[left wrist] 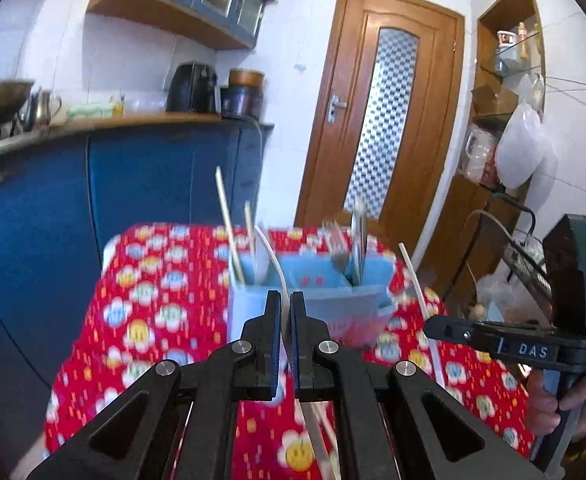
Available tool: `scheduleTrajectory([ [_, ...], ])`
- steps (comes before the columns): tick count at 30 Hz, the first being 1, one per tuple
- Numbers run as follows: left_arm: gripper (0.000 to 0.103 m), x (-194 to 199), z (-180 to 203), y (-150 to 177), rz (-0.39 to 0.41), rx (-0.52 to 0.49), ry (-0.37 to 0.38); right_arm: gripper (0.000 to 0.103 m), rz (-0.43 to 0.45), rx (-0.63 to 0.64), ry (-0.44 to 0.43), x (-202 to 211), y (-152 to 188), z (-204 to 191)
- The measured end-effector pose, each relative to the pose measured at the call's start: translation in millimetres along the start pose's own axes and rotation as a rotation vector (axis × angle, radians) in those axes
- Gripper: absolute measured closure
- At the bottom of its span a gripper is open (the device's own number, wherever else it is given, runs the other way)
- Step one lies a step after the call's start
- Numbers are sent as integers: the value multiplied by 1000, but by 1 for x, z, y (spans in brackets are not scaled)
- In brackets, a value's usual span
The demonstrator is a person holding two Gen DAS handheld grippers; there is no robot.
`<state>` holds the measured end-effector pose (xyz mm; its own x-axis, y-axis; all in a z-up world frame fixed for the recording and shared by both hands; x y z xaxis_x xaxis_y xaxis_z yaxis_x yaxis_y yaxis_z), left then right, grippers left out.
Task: Organize utensils
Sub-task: 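Lower the fork into the caddy with the left tool while the right tool inserts the chopstick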
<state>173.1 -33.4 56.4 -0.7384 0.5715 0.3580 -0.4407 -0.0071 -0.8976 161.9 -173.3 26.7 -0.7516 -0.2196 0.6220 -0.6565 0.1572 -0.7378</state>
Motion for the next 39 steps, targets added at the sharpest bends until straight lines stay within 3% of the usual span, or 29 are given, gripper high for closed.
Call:
scheduleTrajectory([
  [7, 99, -22, 3, -54, 110, -68, -44, 96, 164, 3, 16, 1, -45, 0],
  [12, 99, -42, -6, -83, 211, -112, -115, 96, 286, 54, 74, -4, -72, -2],
  [21, 99, -78, -20, -91, 290, -181, -273, 96, 411, 94, 153, -30, -94, 6],
  [28, 99, -99, -28, -72, 244, -170, -274, 96, 435, 127, 179, -49, -91, 7],
  [34, 96, -106, -27, -56, 190, -158, -262, 96, 389, 123, 175, -58, -81, 11],
  [39, 72, -99, -23, -55, 191, -154, -251, 92, 385, 112, 160, -52, -81, 9],
])
Point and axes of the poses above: each gripper's, at about its wrist camera, not at the fingertips, and x roughly against the way its jaws point, z to its right, y to its underside, the point moved 8 cm from there along -x, roughly the way its jaws point, and after that the axes turned 13 degrees about y, right-handed, at the moved point
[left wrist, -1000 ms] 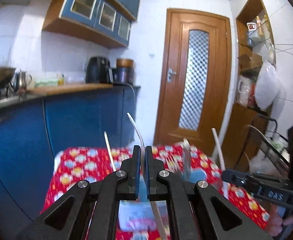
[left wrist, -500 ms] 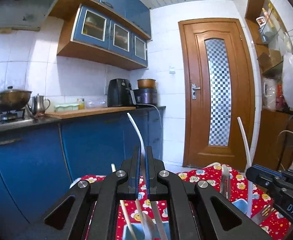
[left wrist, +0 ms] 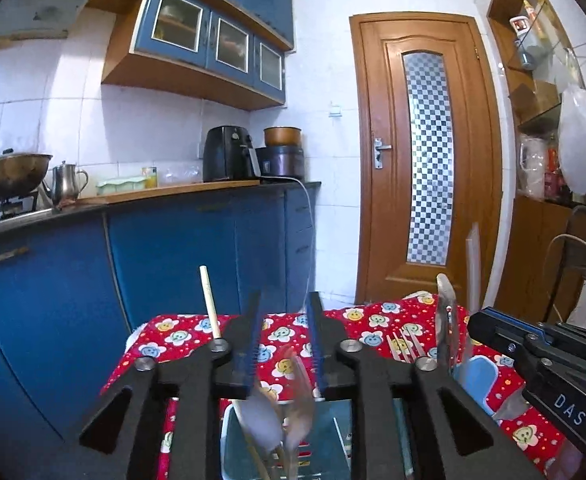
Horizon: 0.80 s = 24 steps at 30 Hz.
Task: Organize utensils
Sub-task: 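Lower the fork into the caddy with the left tool while the right tool inserts the chopstick, then move the right tool back over the last wooden chopstick on the cloth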
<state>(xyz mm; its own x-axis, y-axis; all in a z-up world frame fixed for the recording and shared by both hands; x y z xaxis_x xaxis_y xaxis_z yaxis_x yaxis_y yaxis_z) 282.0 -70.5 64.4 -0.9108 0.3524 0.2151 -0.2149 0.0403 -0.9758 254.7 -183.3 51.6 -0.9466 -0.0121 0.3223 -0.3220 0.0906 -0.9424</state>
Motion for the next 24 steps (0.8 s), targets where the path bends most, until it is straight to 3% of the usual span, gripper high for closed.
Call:
scheduleTrajectory([
  [2, 66, 5, 2, -2, 7, -6, 4, 89, 6, 0, -5, 3, -2, -2],
  [10, 62, 26, 6, -9, 8, -6, 27, 85, 8, -27, -15, 19, -4, -2],
  [24, 50, 74, -7, 1, -78, 52, 61, 63, -30, -75, -22, 59, 2, -1],
])
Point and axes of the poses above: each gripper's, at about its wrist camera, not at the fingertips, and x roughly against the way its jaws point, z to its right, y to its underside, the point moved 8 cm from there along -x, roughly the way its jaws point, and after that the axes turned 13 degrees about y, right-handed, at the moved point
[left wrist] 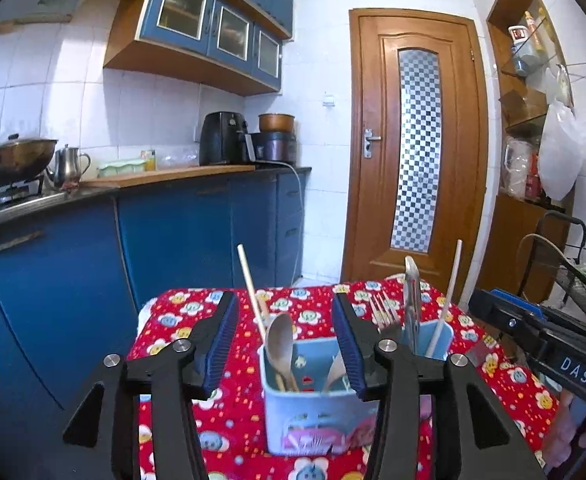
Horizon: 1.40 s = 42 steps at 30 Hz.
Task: Organize utensils
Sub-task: 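Move the right tool back over the last wooden chopstick on the cloth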
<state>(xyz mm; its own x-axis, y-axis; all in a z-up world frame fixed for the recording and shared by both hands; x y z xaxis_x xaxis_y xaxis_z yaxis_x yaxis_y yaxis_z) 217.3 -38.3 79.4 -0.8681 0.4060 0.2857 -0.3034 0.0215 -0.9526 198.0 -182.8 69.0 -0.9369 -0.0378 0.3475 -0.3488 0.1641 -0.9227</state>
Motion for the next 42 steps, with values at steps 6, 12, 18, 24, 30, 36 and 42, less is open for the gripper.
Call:
scheduleTrajectory([
  [6, 37, 21, 4, 8, -30, 3, 21, 50, -8, 1, -12, 21, 6, -3],
  [12, 29, 37, 7, 22, -86, -35, -17, 39, -34, -5, 8, 37, 15, -1],
  [18, 28, 52, 7, 33, -127, -21, -26, 36, -84, 27, 17, 51, 28, -6],
  [24, 28, 66, 0, 48, -183, 19, -46, 34, -127, 45, 22, 62, 42, -8],
  [30, 28, 76, -5, 67, -241, 34, -62, 34, -184, 39, 12, 66, 59, -10],
  [36, 28, 87, -14, 81, -261, 64, -66, 34, -231, 44, 12, 65, 73, -13],
  [42, 28, 92, -28, 94, -285, 108, -76, 34, -299, 53, -2, 61, 88, -22],
])
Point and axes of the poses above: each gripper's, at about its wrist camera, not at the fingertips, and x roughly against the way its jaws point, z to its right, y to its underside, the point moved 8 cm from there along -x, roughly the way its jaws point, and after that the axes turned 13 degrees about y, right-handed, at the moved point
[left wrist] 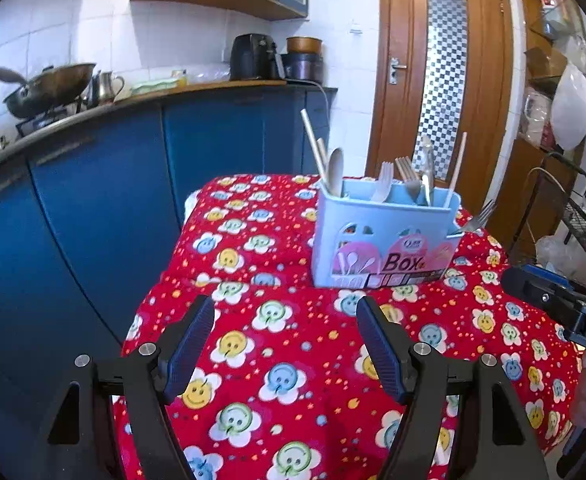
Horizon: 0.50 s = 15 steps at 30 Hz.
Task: Organize utensils
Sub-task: 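Move the right tool back over the last wooden chopstick on the cloth, then close the right tool on the last chopstick and lift it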
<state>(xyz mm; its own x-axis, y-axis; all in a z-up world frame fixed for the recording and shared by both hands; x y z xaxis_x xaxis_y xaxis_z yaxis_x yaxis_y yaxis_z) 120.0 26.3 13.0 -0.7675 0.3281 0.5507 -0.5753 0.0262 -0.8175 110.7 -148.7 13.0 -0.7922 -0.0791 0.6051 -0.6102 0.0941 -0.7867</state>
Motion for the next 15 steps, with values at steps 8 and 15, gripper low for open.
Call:
scheduleTrajectory([
  [8, 28, 1, -21, 12, -12, 35, -35, 34, -112, 63, -12, -17, 16, -19],
  [15, 28, -3, -35, 22, -36, 76, -36, 46, -298, 110, -28, -47, 41, -35],
])
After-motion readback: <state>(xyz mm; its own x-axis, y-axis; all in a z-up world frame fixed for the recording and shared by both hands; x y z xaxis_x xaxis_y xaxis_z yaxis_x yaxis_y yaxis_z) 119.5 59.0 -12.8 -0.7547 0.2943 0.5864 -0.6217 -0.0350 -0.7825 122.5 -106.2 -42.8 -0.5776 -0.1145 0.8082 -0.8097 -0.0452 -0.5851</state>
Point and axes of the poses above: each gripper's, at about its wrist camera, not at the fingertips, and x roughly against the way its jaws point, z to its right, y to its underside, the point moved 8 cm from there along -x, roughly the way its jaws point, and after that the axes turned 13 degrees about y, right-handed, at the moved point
